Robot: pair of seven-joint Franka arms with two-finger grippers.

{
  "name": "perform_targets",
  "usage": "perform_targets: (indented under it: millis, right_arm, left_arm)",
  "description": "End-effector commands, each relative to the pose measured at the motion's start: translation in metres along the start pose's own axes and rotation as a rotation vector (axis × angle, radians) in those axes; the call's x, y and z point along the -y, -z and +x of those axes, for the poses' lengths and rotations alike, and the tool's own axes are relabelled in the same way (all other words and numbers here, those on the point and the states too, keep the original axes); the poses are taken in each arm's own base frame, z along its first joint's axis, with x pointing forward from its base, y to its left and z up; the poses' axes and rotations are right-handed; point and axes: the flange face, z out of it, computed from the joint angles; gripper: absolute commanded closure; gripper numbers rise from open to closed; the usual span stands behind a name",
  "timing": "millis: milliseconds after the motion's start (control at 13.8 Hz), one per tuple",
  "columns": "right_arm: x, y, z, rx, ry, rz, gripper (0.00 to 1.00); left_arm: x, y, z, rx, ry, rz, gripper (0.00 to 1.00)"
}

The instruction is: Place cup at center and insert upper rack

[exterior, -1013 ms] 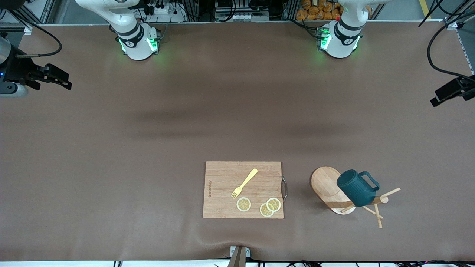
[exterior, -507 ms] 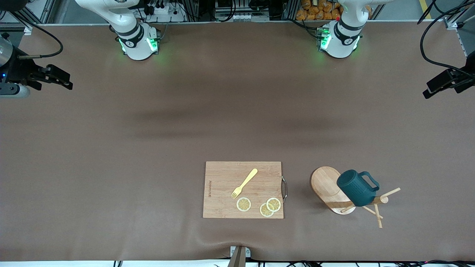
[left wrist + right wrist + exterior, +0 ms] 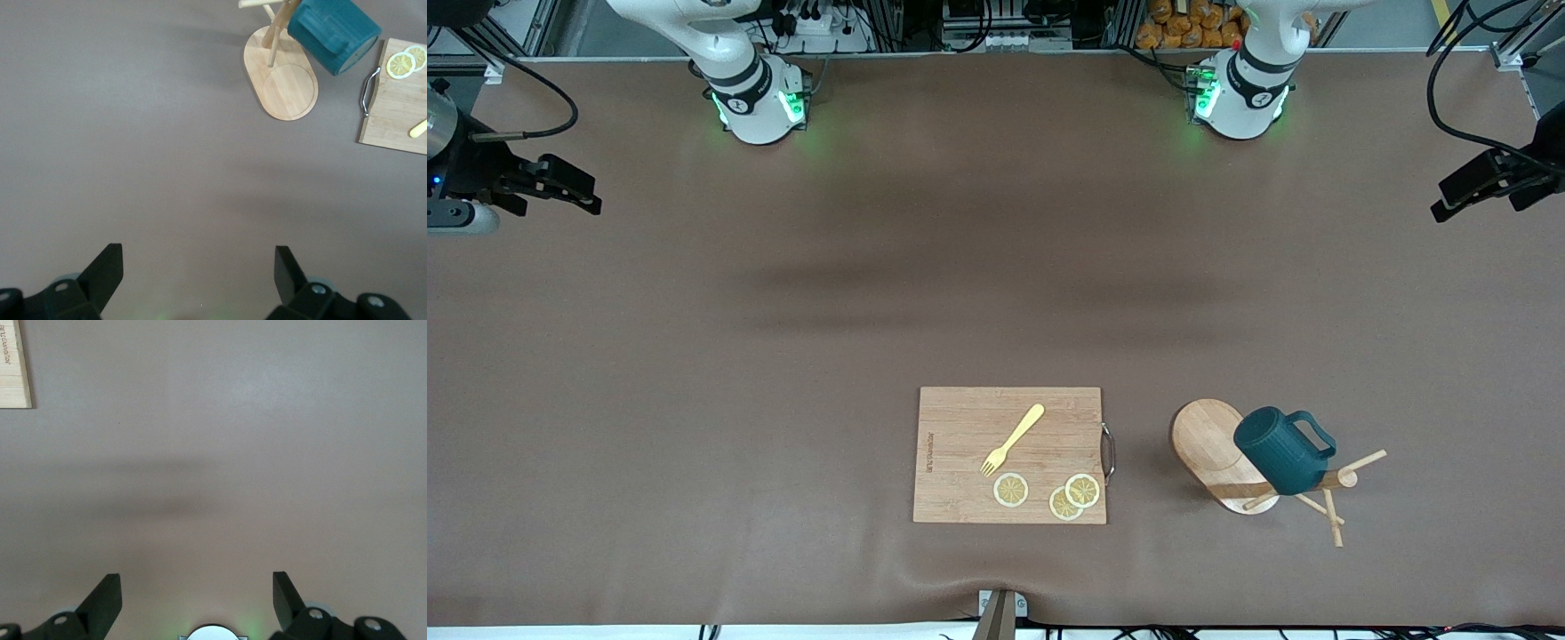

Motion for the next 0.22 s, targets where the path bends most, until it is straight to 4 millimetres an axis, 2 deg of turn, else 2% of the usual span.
perform_targets:
  millis: [0, 145]
  right_arm:
    - [-0.0034, 0.0024, -0.0072, -0.004, 0.007, 0.021, 0.00]
    - [-0.0034, 0.0024, -0.0072, -0.004, 0.007, 0.021, 0.00]
  left_arm:
    - [-0.0037, 0.0047, -0.0010, 0.005, -0.003, 0.023, 0.00]
    - [-0.0090, 0.0034, -0.0033, 0.019, -0.010, 0.027, 0.00]
